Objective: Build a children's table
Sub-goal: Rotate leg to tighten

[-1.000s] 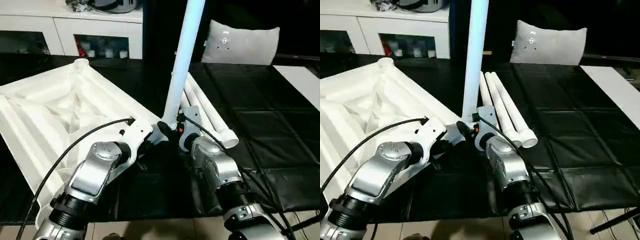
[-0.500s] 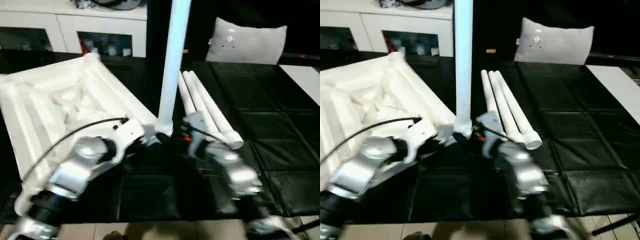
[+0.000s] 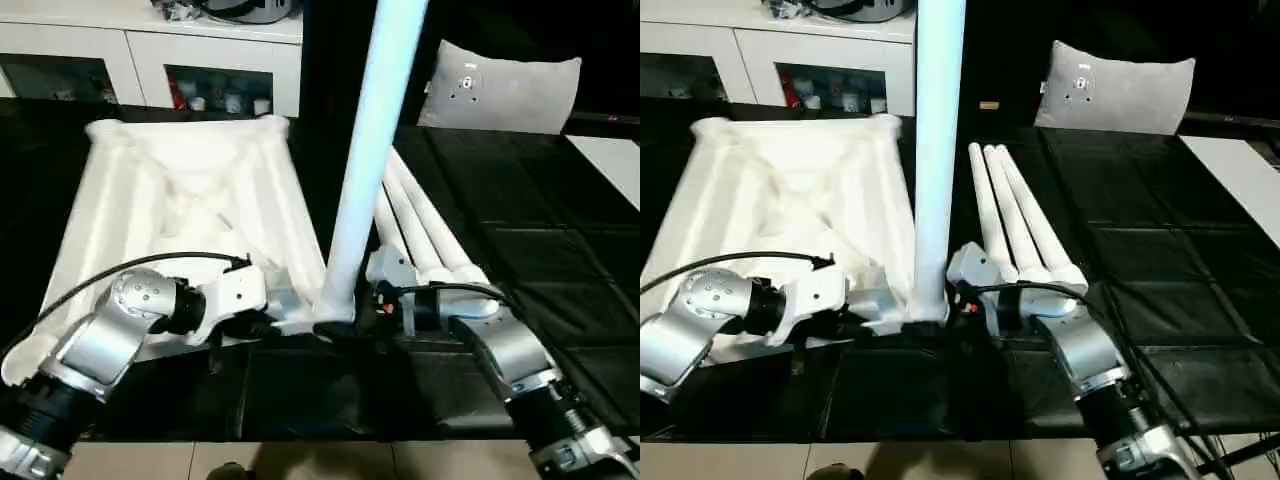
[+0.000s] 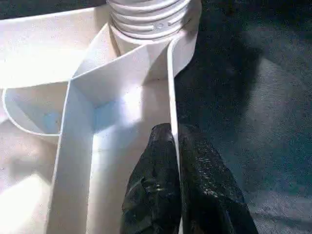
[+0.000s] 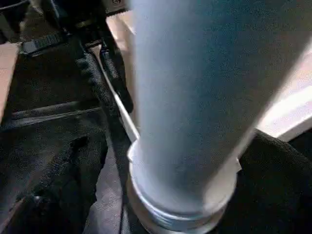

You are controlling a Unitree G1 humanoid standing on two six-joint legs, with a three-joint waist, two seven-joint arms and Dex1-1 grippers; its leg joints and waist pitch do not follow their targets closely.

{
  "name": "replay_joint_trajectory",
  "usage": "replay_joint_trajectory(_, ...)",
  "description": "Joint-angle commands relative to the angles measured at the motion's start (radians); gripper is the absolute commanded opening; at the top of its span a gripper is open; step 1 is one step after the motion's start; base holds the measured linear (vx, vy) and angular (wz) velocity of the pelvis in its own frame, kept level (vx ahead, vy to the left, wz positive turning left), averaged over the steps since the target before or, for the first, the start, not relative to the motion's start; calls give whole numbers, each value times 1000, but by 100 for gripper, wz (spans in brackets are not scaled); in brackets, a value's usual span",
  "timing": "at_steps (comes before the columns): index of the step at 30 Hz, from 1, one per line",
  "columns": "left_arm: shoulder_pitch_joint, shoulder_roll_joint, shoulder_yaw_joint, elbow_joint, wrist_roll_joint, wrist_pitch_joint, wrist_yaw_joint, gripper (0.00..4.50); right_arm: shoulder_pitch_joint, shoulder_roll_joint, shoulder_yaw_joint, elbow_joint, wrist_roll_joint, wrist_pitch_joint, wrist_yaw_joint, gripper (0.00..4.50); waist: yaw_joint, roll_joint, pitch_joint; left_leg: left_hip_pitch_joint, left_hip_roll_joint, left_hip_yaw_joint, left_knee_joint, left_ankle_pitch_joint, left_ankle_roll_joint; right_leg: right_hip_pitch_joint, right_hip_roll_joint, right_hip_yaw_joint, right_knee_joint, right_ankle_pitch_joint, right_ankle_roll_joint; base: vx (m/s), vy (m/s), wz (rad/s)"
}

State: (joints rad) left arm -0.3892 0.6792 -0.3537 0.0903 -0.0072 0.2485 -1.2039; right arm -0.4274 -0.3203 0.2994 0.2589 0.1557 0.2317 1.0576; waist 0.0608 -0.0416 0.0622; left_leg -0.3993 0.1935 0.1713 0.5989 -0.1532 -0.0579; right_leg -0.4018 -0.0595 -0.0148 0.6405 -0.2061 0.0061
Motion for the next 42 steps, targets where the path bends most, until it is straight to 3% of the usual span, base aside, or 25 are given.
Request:
replay_joint_trajectory(1,-10,7,-34,-2,6,-29,-39,0,-15,-10,4,13,13,16,22,417,-3,19,-66,35,30,-7,-79,-328,-43,28,-58,30,-82,-205,-201,0,0,0)
replay_joint_trajectory(15,-6,10,-26,24,4,-58,-64,0,-12,2,3,30,38,65,59,291,-2,16,-68,38,31,-5,-78,-319,-44,27,-58,30,-80,-203,-207,0,0,0)
replay_joint_trajectory(20,19,-5,0,-16,-28,-3,-33,0,5,29,3,19,56,105,36,277,-3,14,-68,37,30,-6,-78,-318,-46,27,-57,29,-79,-197,-209,0,0,0)
replay_joint_trajectory(22,50,-43,39,-73,-59,86,39,0,21,83,7,29,39,135,-54,273,-7,18,-63,36,31,-7,-83,-340,-56,24,-56,28,-80,-222,-212,0,0,0)
replay_joint_trajectory(24,62,-67,56,-104,-64,139,85,0,24,117,6,43,25,153,-113,272,-11,15,-62,40,30,-8,-83,-375,-65,21,-56,29,-83,-277,-203,0,0,0)
replay_joint_trajectory(25,71,-128,83,-158,-70,245,175,0,17,200,-22,82,24,184,-229,272,-22,15,-57,42,29,-12,-85,-426,-83,18,-59,31,-89,-374,-183,0,0,0)
replay_joint_trajectory(26,71,-158,88,-179,-68,287,214,0,8,239,-37,102,28,191,-278,272,-33,6,-52,40,25,-17,-84,-457,-92,14,-62,28,-100,-460,-167,0,0,0)
replay_joint_trajectory(28,65,-201,91,-200,-62,340,263,0,-8,287,-58,133,30,202,-343,272,-43,5,-56,37,24,-24,-82,-462,-97,19,-67,25,-104,-527,-135,0,0,0)
replay_joint_trajectory(30,59,-229,91,-211,-55,374,294,0,-21,315,-72,153,31,210,-385,272,-48,5,-54,38,23,-25,-83,-465,-95,14,-65,24,-109,-539,-124,0,0,0)
replay_joint_trajectory(31,53,-252,90,-217,-47,397,318,0,-31,337,-84,169,33,215,-415,272,-52,7,-55,45,23,-25,-79,-489,-90,5,-62,25,-114,-540,-121,0,0,0)
replay_joint_trajectory(32,13,-352,108,-199,-11,466,440,0,-69,401,-129,233,35,223,-529,272,-58,5,-54,43,21,-25,-79,-490,-88,6,-61,24,-116,-538,-121,0,0,0)
replay_joint_trajectory(35,-46,-473,149,-148,22,518,605,0,-108,455,-168,305,9,215,-643,272,-61,7,-54,55,18,-27,-74,-526,-97,-3,-57,16,-125,-564,-99,0,0,0)
replay_joint_trajectory(38,-90,-505,164,-95,56,511,689,0,-119,470,-183,341,-16,187,-690,272,-59,6,-60,40,20,-29,-85,-503,-80,13,-54,14,-121,-451,-106,0,0,0)
replay_joint_trajectory(40,-109,-496,167,-73,68,508,706,0,-120,471,-199,353,-10,168,-695,272,-55,9,-61,52,17,-23,-79,-514,-72,1,-55,18,-126,-443,-112,0,0,0)
replay_joint_trajectory(41,-117,-485,170,-65,68,510,706,0,-120,470,-212,357,-4,150,-697,328,-54,8,-61,50,18,-22,-80,-509,-69,4,-55,19,-125,-435,-115,0,0,0)
replay_joint_trajectory(42,-117,-485,170,-65,68,510,706,0,-120,470,-212,357,-4,150,-697,342,-52,9,-61,48,18,-22,-80,-500,-66,5,-56,20,-125,-425,-117,0,0,0)
